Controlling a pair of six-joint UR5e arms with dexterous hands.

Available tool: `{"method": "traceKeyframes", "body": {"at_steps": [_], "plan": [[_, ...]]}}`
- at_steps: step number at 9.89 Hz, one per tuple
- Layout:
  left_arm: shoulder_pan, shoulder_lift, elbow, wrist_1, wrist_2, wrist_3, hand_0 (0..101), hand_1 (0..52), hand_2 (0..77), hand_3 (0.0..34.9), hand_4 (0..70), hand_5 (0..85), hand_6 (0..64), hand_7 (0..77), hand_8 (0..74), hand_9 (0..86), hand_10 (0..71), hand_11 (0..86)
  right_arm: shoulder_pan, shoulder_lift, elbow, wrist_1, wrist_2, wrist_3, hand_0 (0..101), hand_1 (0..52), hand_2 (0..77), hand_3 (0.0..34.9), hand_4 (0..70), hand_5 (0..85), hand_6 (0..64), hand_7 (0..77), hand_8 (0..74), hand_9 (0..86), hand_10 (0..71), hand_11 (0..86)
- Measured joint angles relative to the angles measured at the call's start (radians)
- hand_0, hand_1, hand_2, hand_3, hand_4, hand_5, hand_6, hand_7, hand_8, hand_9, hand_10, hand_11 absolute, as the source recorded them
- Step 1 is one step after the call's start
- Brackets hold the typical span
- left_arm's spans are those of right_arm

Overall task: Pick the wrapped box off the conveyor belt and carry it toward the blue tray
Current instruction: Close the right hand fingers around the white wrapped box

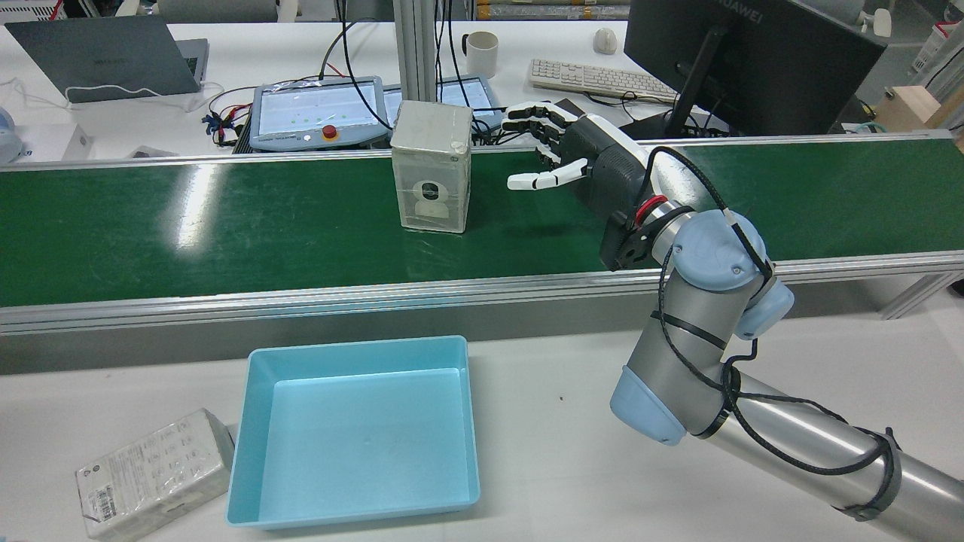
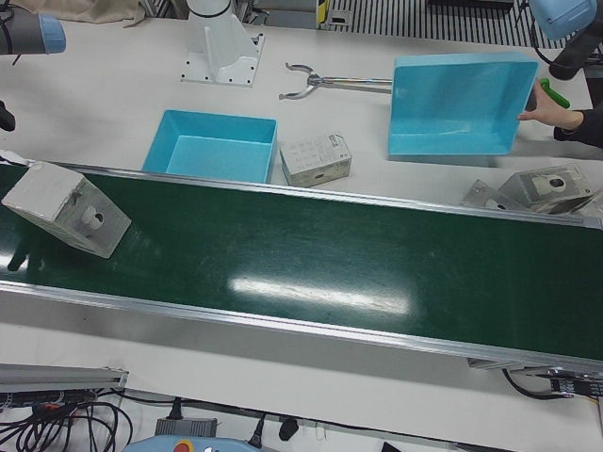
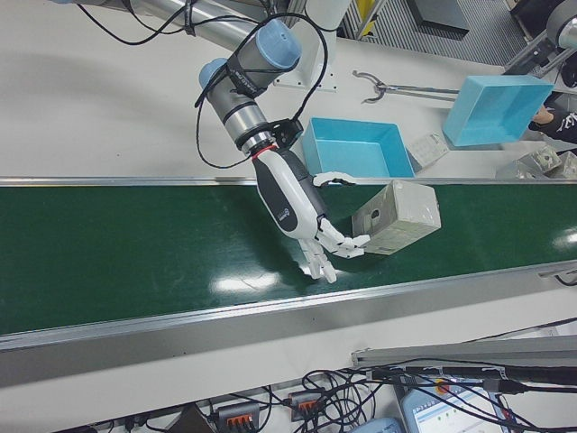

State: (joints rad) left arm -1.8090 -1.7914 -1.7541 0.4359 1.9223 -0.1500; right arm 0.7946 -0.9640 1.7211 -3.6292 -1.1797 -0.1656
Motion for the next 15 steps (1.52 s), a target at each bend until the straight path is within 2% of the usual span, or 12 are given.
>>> {"method": "traceKeyframes", "body": {"at_steps": [2, 3, 4, 5, 9, 11, 13, 14, 15], "plan": [[0.0, 0.0, 0.0, 0.0, 0.0, 0.0, 0, 0.0, 0.5, 0.0, 0.0, 1.1, 0.0, 0.5, 0.0, 0.0, 0.5, 0.0, -0.001, 0.001, -0.001, 0.001, 0.0, 0.0, 50, 18.5, 19.1, 16.0, 11.5, 32.7, 4.9, 25.1, 0.0, 6.0, 0.0, 1.6], [0.0, 0.0, 0.0, 0.0, 0.0, 0.0, 0, 0.0, 0.5, 0.0, 0.0, 1.1, 0.0, 0.5, 0.0, 0.0, 0.5, 0.0, -0.001, 0.001, -0.001, 0.001, 0.0, 0.0, 50, 16.4, 17.5, 16.0, 11.5, 32.7, 4.9, 25.1, 0.0, 6.0, 0.0, 1.6], [0.0, 0.0, 0.0, 0.0, 0.0, 0.0, 0, 0.0, 0.5, 0.0, 0.0, 1.1, 0.0, 0.0, 0.5, 0.0, 0.0, 0.0, -0.001, 0.001, -0.001, 0.001, 0.0, 0.0, 49, 12.0, 13.6, 16.1, 10.4, 32.7, 4.9, 25.1, 0.0, 4.9, 0.0, 1.6], [0.0, 0.0, 0.0, 0.0, 0.0, 0.0, 0, 0.0, 0.5, 0.0, 0.0, 1.1, 0.0, 0.5, 0.0, 0.0, 0.5, 0.0, -0.001, 0.001, -0.001, 0.001, 0.0, 0.0, 49, 16.4, 12.5, 16.1, 10.4, 32.7, 4.9, 24.5, 0.0, 4.9, 0.0, 1.6], [0.0, 0.0, 0.0, 0.0, 0.0, 0.0, 0, 0.0, 0.5, 0.0, 0.0, 1.1, 0.0, 0.0, 0.0, 0.0, 0.5, 0.0, -0.002, 0.011, -0.003, 0.001, 0.0, -0.003, 49, 15.3, 14.7, 16.2, 10.4, 32.7, 4.4, 24.0, 0.0, 4.9, 0.0, 1.6], [0.0, 0.0, 0.0, 0.0, 0.0, 0.0, 0, 0.0, 0.5, 0.0, 0.0, 1.1, 0.0, 0.0, 0.0, 0.0, 0.0, 0.0, -0.003, 0.031, -0.015, 0.001, 0.003, -0.01, 49, 16.9, 20.2, 16.1, 11.5, 32.7, 4.9, 24.0, 0.0, 4.9, 0.0, 1.6], [0.0, 0.0, 0.0, 0.0, 0.0, 0.0, 0, 0.0, 1.1, 0.0, 0.0, 1.1, 0.0, 0.0, 0.0, 0.0, 0.0, 0.0, -0.008, 0.048, -0.029, 0.001, 0.004, -0.013, 49, 18.0, 21.8, 15.8, 12.0, 33.8, 4.9, 25.1, 0.0, 5.4, 0.0, 1.6], [0.0, 0.0, 0.0, 0.0, 0.0, 0.0, 0, 0.0, 0.5, 0.0, 0.0, 1.1, 0.0, 0.5, 0.0, 0.0, 0.0, 0.0, -0.011, 0.05, -0.033, 0.001, 0.004, -0.015, 49, 18.0, 21.8, 17.6, 12.0, 33.8, 6.0, 25.6, 0.0, 5.4, 0.0, 1.6], [0.0, 0.0, 0.0, 0.0, 0.0, 0.0, 0, 0.0, 0.5, 0.0, 0.0, 1.1, 0.0, 0.0, 0.0, 0.0, 0.0, 0.0, -0.014, 0.055, -0.042, 0.001, 0.005, -0.017, 49, 18.0, 21.8, 17.6, 12.0, 33.8, 6.0, 25.6, 0.0, 5.4, 0.0, 1.6]]}}
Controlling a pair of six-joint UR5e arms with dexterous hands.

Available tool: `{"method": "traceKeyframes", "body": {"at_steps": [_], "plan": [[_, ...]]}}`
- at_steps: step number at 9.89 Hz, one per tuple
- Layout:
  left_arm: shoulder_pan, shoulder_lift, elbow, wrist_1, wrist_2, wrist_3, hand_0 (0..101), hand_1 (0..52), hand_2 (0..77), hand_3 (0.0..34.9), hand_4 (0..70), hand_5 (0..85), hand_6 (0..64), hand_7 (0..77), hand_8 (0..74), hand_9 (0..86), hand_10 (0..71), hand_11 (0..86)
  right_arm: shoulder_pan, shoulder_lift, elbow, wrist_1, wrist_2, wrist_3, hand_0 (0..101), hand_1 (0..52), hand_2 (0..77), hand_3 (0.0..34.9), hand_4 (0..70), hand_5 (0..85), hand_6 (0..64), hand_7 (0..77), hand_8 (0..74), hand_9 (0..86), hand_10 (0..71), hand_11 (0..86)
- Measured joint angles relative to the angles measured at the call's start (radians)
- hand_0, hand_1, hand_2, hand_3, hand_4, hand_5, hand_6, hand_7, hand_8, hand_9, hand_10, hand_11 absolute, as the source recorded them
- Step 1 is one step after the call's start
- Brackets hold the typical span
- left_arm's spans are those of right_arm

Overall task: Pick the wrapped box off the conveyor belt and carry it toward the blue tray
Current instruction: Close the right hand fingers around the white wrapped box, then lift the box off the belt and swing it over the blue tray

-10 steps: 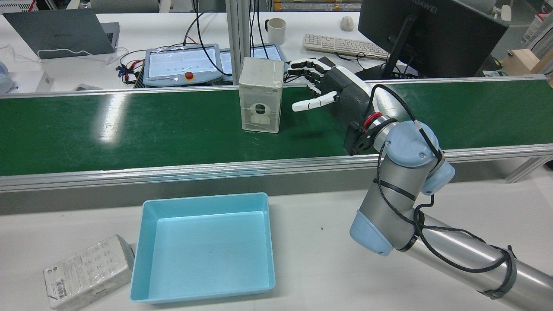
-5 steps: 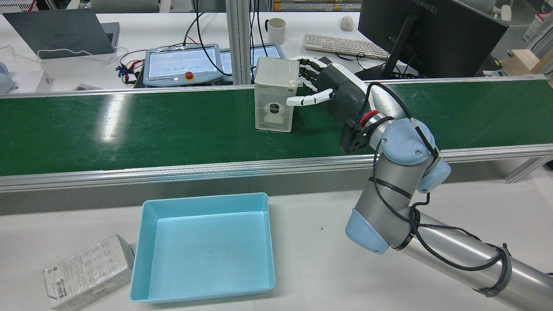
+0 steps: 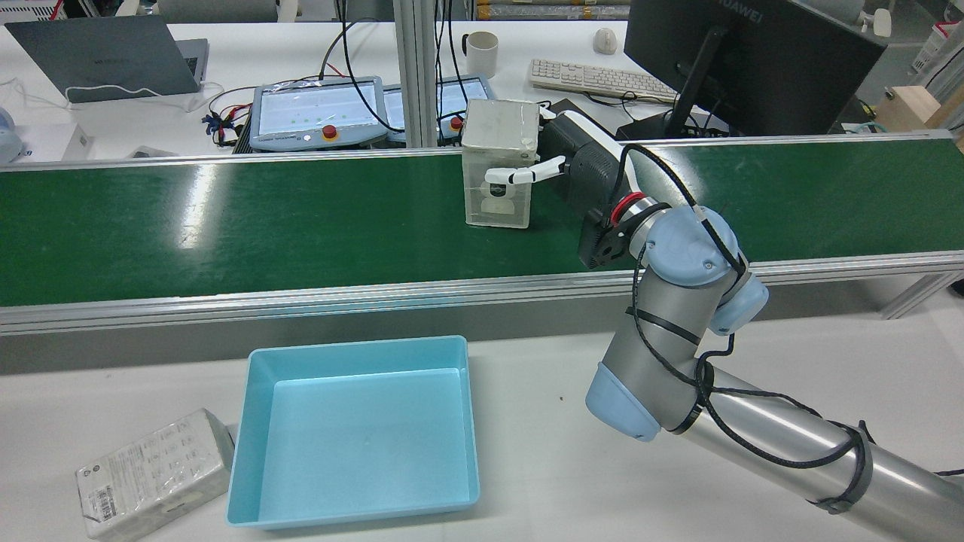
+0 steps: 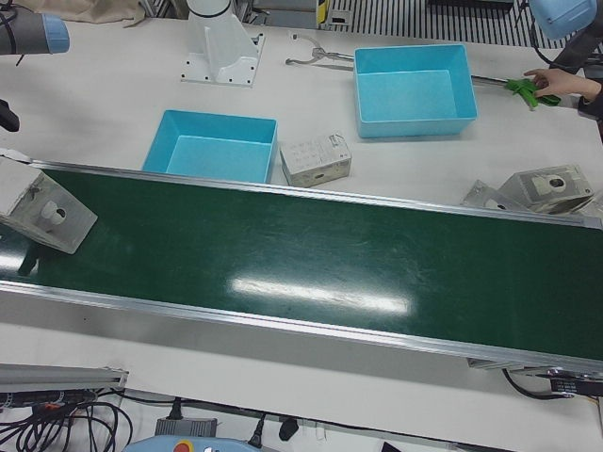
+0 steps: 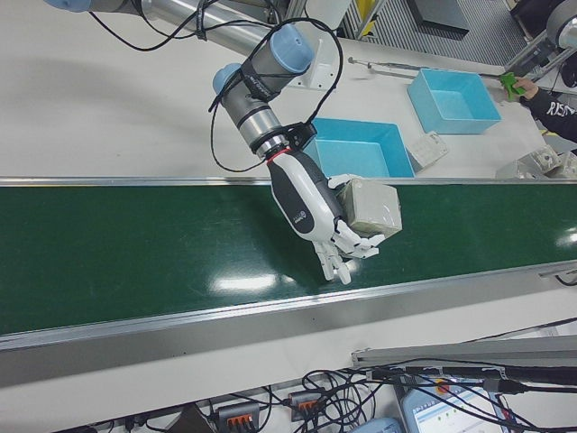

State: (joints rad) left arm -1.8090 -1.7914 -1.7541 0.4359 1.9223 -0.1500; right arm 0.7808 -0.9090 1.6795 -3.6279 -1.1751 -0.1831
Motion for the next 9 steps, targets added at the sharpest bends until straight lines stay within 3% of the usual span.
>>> {"method": "traceKeyframes", "body": {"at_steps": [2, 3, 4, 5, 6, 7, 8, 9], "plan": [[0.0, 0.0, 0.0, 0.0, 0.0, 0.0, 0, 0.0, 0.5, 0.0, 0.0, 1.1, 0.0, 0.0, 0.0, 0.0, 0.0, 0.0, -0.002, 0.013, -0.023, 0.0, 0.003, -0.001, 50, 18.0, 24.5, 17.3, 13.1, 34.9, 5.5, 27.3, 0.0, 6.0, 0.0, 1.6], [0.0, 0.0, 0.0, 0.0, 0.0, 0.0, 0, 0.0, 0.5, 0.0, 0.0, 1.1, 0.0, 0.5, 0.0, 0.0, 0.5, 0.0, -0.003, 0.018, -0.029, 0.0, 0.01, 0.0, 53, 19.6, 28.9, 14.8, 15.8, 37.6, 10.4, 32.2, 0.0, 10.4, 0.0, 1.6], [0.0, 0.0, 0.0, 0.0, 0.0, 0.0, 0, 0.0, 0.5, 0.0, 0.0, 1.1, 0.0, 0.0, 0.5, 0.0, 0.0, 0.0, 0.0, 0.021, -0.027, -0.001, 0.017, 0.003, 54, 16.4, 32.7, 11.7, 20.2, 40.9, 16.4, 37.1, 0.0, 22.9, 8.7, 5.4], [0.0, 0.0, 0.0, 0.0, 0.0, 0.0, 0, 0.0, 0.5, 0.0, 0.0, 1.1, 0.0, 0.0, 0.5, 0.0, 0.0, 0.0, 0.009, 0.022, -0.012, -0.003, 0.021, 0.004, 54, 16.4, 32.7, 11.7, 20.2, 40.9, 16.4, 37.1, 0.0, 22.9, 8.7, 5.4], [0.0, 0.0, 0.0, 0.0, 0.0, 0.0, 0, 0.0, 0.5, 0.0, 0.0, 1.1, 0.0, 0.0, 0.0, 0.0, 0.0, 0.0, 0.023, 0.02, 0.01, -0.006, 0.022, 0.005, 55, 14.7, 32.7, 8.6, 24.0, 44.7, 20.7, 40.4, 7.1, 31.1, 16.4, 15.8], [0.0, 0.0, 0.0, 0.0, 0.0, 0.0, 0, 0.0, 0.5, 0.0, 0.0, 1.1, 0.0, 0.0, 0.0, 0.0, 0.0, 0.0, 0.038, 0.019, 0.036, -0.01, 0.02, 0.005, 57, 13.1, 32.7, 2.5, 28.4, 50.2, 25.6, 44.7, 26.7, 46.4, 28.9, 31.1], [0.0, 0.0, 0.0, 0.0, 0.0, 0.0, 0, 0.0, 0.5, 0.0, 0.0, 1.1, 0.0, 0.0, 0.0, 0.0, 0.5, 0.0, 0.046, 0.018, 0.066, -0.014, 0.016, 0.005, 57, 13.1, 32.7, 3.0, 31.1, 53.5, 25.6, 44.7, 26.7, 46.4, 28.9, 31.1], [0.0, 0.0, 0.0, 0.0, 0.0, 0.0, 0, 0.0, 0.5, 0.0, 0.0, 1.1, 0.0, 0.0, 0.0, 0.0, 0.0, 0.0, 0.039, 0.02, 0.109, -0.03, 0.015, 0.004, 57, 13.1, 32.7, 3.0, 31.1, 53.5, 29.5, 48.5, 32.2, 50.2, 33.8, 34.9]]}}
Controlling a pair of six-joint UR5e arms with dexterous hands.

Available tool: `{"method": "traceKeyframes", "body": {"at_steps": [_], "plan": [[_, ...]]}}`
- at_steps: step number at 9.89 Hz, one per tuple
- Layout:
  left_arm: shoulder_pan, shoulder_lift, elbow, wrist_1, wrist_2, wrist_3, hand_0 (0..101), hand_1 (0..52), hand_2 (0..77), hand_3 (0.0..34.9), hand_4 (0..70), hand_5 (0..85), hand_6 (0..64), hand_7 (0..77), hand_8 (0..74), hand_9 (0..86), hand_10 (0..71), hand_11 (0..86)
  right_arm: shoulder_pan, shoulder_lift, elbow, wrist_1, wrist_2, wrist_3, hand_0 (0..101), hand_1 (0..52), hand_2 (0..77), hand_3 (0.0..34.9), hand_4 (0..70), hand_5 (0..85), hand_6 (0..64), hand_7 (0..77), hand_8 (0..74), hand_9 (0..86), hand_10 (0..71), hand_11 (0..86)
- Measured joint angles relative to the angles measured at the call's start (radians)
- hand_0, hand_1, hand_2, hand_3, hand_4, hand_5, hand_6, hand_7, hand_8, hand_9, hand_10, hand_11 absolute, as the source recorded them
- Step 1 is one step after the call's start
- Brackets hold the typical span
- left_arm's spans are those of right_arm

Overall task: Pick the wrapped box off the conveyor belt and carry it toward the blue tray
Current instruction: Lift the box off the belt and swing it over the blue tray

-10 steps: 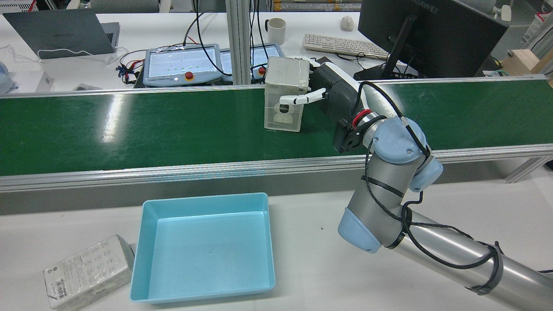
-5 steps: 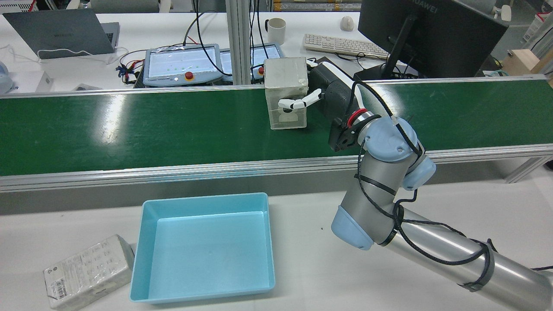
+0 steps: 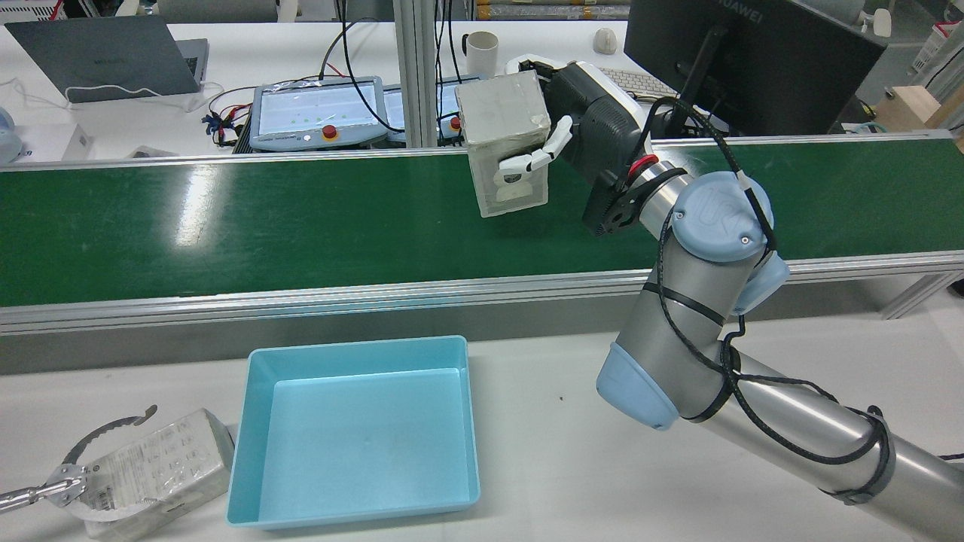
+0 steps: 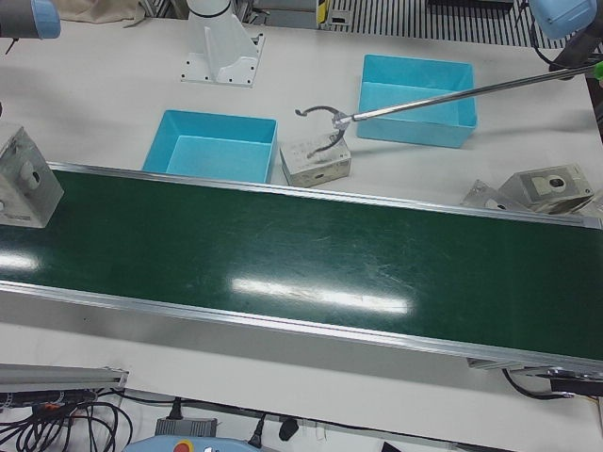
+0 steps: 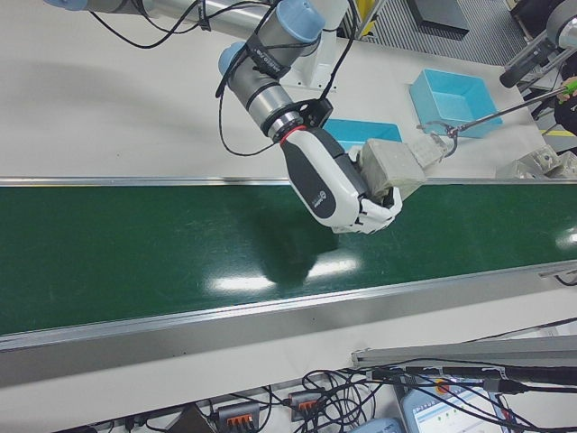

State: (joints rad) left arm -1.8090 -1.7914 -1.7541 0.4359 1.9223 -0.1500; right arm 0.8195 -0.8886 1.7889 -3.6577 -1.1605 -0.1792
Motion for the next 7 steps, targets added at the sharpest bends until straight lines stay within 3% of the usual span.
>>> {"method": "traceKeyframes", "body": {"at_steps": [2, 3, 4, 5, 6, 7], "plan": [[0.0, 0.0, 0.0, 0.0, 0.0, 0.0, 0, 0.0, 0.5, 0.0, 0.0, 1.1, 0.0, 0.0, 0.5, 0.0, 0.0, 0.0, -0.066, 0.013, 0.094, -0.039, 0.013, -0.018, 55, 13.1, 32.7, 2.6, 35.5, 62.7, 35.5, 58.4, 39.3, 59.5, 41.5, 42.5], [0.0, 0.0, 0.0, 0.0, 0.0, 0.0, 0, 0.0, 1.1, 0.0, 0.0, 1.1, 0.0, 0.0, 0.0, 0.0, 0.5, 0.0, -0.108, 0.023, 0.124, -0.049, 0.033, -0.034, 55, 13.1, 32.7, 2.6, 35.5, 62.7, 35.5, 58.4, 39.3, 59.5, 41.5, 42.5], [0.0, 0.0, 0.0, 0.0, 0.0, 0.0, 0, 0.0, 0.5, 0.0, 0.0, 1.1, 0.0, 0.0, 0.0, 0.0, 0.0, 0.0, -0.152, 0.034, 0.142, -0.053, 0.057, -0.051, 46, 13.1, 32.7, 2.7, 39.3, 70.9, 42.0, 71.4, 45.8, 69.8, 45.3, 48.0], [0.0, 0.0, 0.0, 0.0, 0.0, 0.0, 0, 0.0, 0.5, 0.0, 0.0, 1.1, 0.0, 0.0, 0.0, 0.0, 0.5, 0.0, -0.2, 0.044, 0.15, -0.055, 0.082, -0.075, 47, 13.1, 32.7, 2.6, 43.1, 70.4, 47.5, 70.4, 50.2, 70.4, 45.8, 51.3], [0.0, 0.0, 0.0, 0.0, 0.0, 0.0, 0, 0.0, 0.5, 0.0, 0.0, 1.1, 0.0, 0.0, 0.5, 0.0, 0.5, 0.0, -0.252, 0.055, 0.15, -0.055, 0.108, -0.108, 47, 13.1, 32.7, 2.6, 43.1, 70.4, 47.5, 70.4, 50.2, 70.4, 45.8, 51.3], [0.0, 0.0, 0.0, 0.0, 0.0, 0.0, 0, 0.0, 0.5, 0.0, 0.0, 1.1, 0.0, 0.0, 0.0, 0.0, 0.0, 0.0, -0.313, 0.066, 0.144, -0.052, 0.142, -0.148, 48, 0.5, 36.0, 1.9, 55.1, 84.5, 61.6, 77.4, 64.4, 83.4, 45.3, 58.9]]}}
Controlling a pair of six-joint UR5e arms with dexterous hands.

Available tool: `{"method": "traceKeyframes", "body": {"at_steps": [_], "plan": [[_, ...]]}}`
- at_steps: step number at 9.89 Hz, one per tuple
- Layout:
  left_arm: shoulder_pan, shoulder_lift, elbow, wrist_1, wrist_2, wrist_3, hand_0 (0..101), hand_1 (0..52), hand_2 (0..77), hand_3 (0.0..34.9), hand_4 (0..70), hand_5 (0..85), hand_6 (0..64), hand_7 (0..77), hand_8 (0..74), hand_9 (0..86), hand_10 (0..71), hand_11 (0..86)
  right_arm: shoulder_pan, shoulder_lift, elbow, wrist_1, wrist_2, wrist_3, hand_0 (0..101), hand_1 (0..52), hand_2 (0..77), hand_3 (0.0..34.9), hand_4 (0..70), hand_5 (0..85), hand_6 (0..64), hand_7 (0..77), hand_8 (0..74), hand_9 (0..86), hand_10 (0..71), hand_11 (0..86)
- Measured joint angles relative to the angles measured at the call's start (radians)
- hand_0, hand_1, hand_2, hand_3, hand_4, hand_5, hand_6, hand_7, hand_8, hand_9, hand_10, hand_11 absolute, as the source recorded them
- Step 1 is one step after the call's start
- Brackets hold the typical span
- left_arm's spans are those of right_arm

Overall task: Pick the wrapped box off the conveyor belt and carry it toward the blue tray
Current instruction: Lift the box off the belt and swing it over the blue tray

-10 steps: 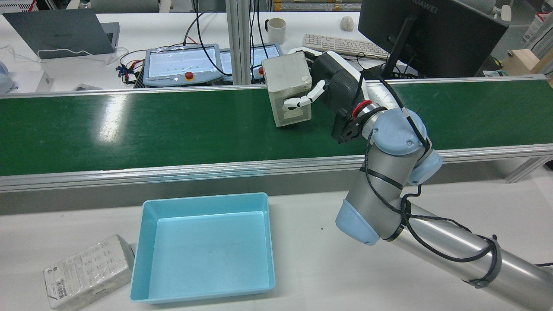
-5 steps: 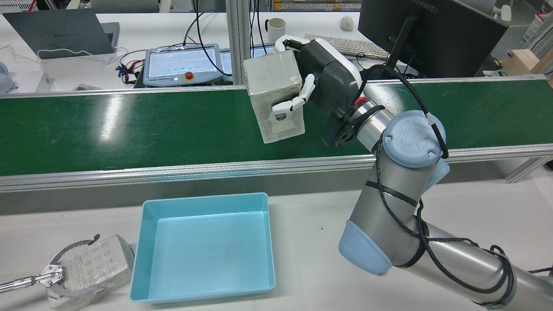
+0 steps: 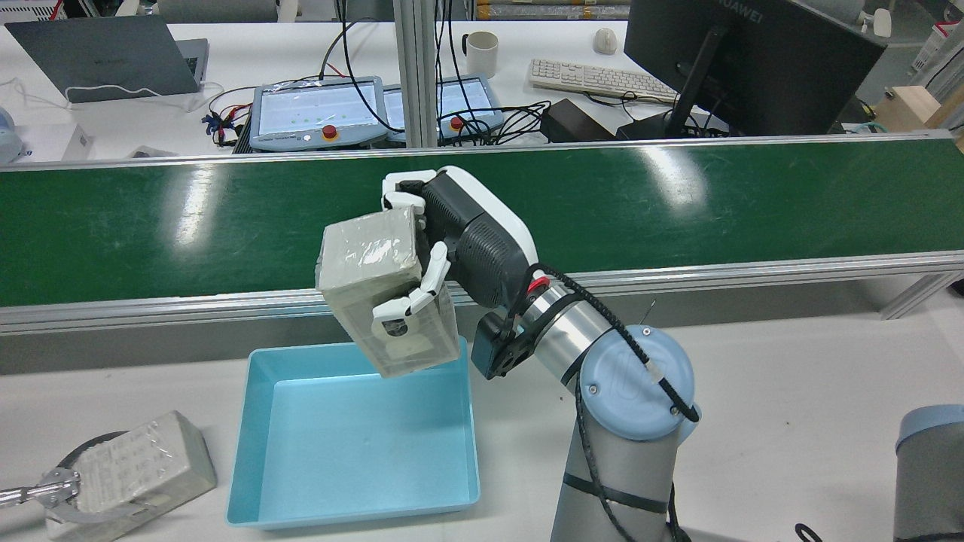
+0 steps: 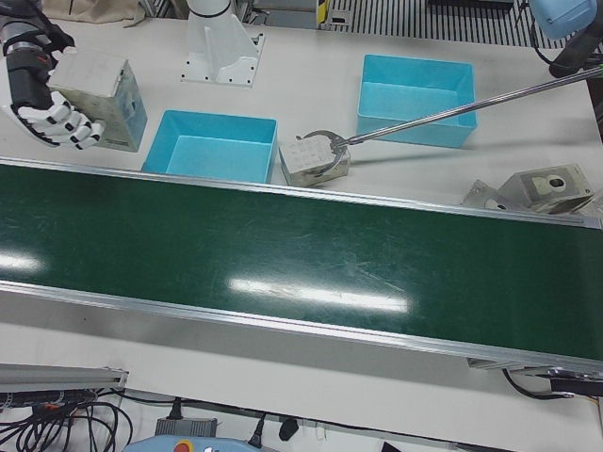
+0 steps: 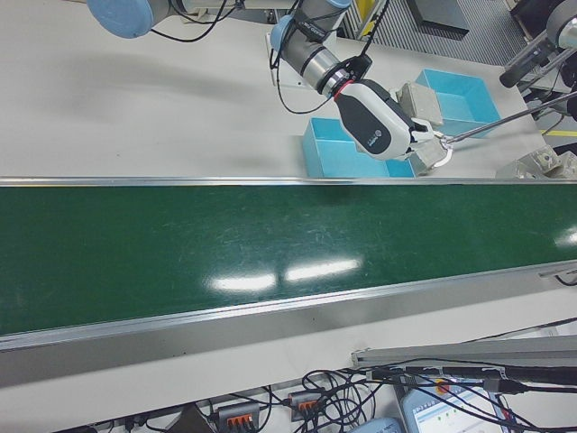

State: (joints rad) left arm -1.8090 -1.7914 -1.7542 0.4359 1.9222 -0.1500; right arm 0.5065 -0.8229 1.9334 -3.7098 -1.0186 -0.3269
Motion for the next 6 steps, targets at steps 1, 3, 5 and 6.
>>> {"method": "traceKeyframes", "body": {"at_steps": [1, 3, 5, 6], "plan": [[0.0, 0.0, 0.0, 0.0, 0.0, 0.0, 0, 0.0, 0.5, 0.0, 0.0, 1.1, 0.0, 0.0, 0.0, 0.0, 0.0, 0.0, -0.054, 0.007, -0.007, 0.005, 0.031, -0.029, 48, 0.5, 36.0, 1.9, 55.1, 84.5, 61.6, 77.4, 64.4, 83.4, 45.3, 58.9], [0.0, 0.0, 0.0, 0.0, 0.0, 0.0, 0, 0.0, 0.5, 0.0, 0.0, 1.1, 0.0, 0.0, 0.0, 0.0, 0.0, 0.0, -0.105, 0.006, -0.013, 0.014, 0.055, -0.051, 48, 0.5, 36.0, 1.9, 64.9, 84.5, 62.7, 77.4, 66.5, 83.4, 45.3, 58.9], [0.0, 0.0, 0.0, 0.0, 0.0, 0.0, 0, 0.0, 0.5, 0.0, 0.0, 1.1, 0.0, 0.5, 0.5, 0.0, 0.0, 0.0, -0.121, 0.006, -0.021, 0.021, 0.056, -0.056, 49, 0.5, 36.0, 2.3, 63.3, 84.5, 60.5, 77.4, 60.5, 82.9, 44.7, 63.3], [0.0, 0.0, 0.0, 0.0, 0.0, 0.0, 0, 0.0, 0.5, 0.0, 0.0, 1.1, 0.0, 0.0, 0.0, 0.0, 0.5, 0.0, -0.127, 0.007, -0.025, 0.036, 0.053, -0.056, 49, 0.5, 36.0, 2.3, 57.3, 85.1, 52.4, 77.4, 52.4, 82.9, 39.3, 62.7]]}}
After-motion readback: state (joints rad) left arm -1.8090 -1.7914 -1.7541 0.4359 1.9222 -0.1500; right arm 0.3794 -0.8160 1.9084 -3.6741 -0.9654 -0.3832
